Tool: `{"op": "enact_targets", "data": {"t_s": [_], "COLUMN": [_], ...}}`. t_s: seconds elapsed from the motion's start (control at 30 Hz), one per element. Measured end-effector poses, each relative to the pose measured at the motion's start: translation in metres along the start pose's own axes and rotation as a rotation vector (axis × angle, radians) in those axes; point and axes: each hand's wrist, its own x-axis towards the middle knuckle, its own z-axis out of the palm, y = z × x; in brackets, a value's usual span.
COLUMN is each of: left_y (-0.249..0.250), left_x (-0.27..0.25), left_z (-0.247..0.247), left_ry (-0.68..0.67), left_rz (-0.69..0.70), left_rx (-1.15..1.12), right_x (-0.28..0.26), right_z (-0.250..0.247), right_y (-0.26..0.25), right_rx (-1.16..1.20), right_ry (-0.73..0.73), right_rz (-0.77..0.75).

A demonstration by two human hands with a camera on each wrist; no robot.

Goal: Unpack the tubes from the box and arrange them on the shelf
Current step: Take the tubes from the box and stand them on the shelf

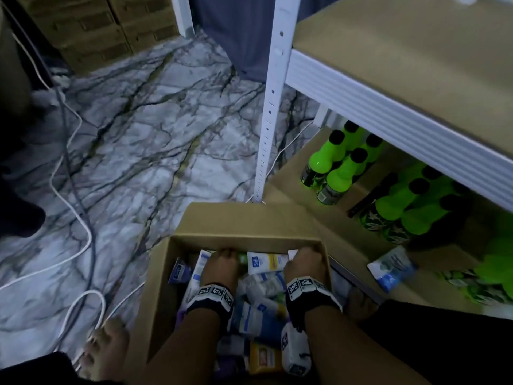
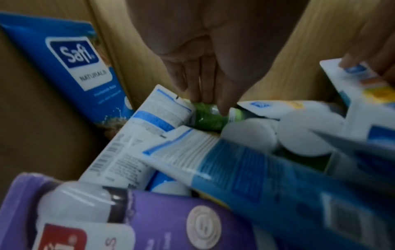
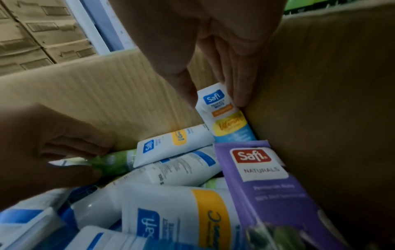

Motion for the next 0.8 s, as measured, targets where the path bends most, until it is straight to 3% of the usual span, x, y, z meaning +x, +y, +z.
{"op": "enact_targets", "data": {"t_s": [0.37,0.5,0.57,0.63,0.8], "left_y": [0.011,0.008,0.009,0.009,-0.004], "left_x": [0.018,0.026,0.026,0.021,0.021], "left_z": [0.02,0.025,0.012,0.002,0.005], "left_ry": [0.077,0.027,0.011,-0.082,-0.104], "left_rz": [0.085,0.108,0.128,0.134,0.167], "left_rx": [0.091,0.035,0.116,0.196,0.297], "right_x": [0.001,0.0,0.002,0.008,0.019], "right_z": [0.035,0.054,0.055,0.055,0.068], "right_y": [0.001,0.003,0.006,0.007,0.01], "right_rx": [-0.172,-0.025,0.084,0.094,0.136], "right_ry": [0.085,0.123,0.149,0.106,0.022], "right_rz": [-0.046,0.034,0.101,0.125,0.129]}}
